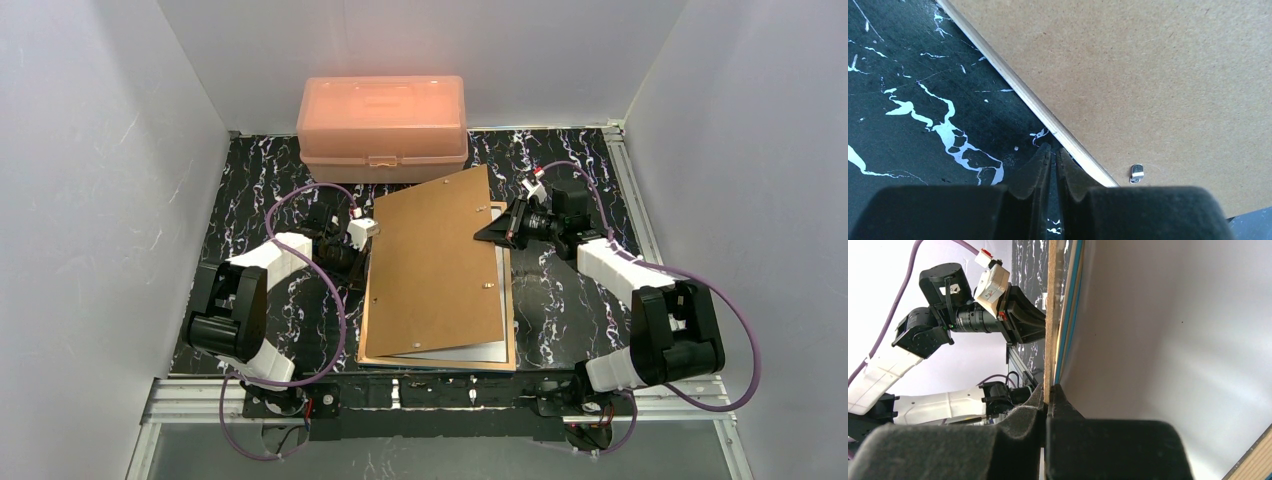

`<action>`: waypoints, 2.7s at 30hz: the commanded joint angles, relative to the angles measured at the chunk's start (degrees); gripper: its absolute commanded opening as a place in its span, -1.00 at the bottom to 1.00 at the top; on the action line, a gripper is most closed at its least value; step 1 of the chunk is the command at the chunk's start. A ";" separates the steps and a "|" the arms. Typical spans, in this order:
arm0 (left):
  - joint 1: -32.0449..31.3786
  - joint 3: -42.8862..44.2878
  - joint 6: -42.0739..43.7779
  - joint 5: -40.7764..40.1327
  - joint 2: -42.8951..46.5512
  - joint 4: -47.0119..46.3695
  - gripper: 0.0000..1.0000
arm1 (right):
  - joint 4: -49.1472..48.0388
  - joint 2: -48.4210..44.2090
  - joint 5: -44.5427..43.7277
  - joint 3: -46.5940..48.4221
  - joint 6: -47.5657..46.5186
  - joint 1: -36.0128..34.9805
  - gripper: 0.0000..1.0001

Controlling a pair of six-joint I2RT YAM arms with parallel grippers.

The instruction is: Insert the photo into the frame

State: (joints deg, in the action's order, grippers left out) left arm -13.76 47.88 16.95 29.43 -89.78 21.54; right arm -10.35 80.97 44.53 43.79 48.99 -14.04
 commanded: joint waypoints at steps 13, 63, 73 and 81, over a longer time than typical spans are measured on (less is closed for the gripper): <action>-0.48 2.13 1.11 1.59 0.84 2.50 -0.90 | -3.22 -2.61 0.03 0.22 0.94 0.50 -0.97; -1.36 2.37 0.80 1.68 -2.68 1.75 -0.83 | -5.97 -1.17 -0.69 -4.76 1.55 2.27 -0.97; -1.36 0.74 0.67 2.39 -3.15 0.94 -0.91 | -2.74 0.68 -2.14 -5.34 0.54 2.31 -0.97; -1.44 0.30 0.63 2.56 -2.80 0.85 -0.94 | -1.02 -1.39 -5.69 -7.81 0.52 2.27 -0.97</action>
State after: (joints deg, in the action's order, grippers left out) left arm -14.35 50.43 16.49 32.21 -90.94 22.41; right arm -12.84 81.06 42.06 37.39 50.81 -11.35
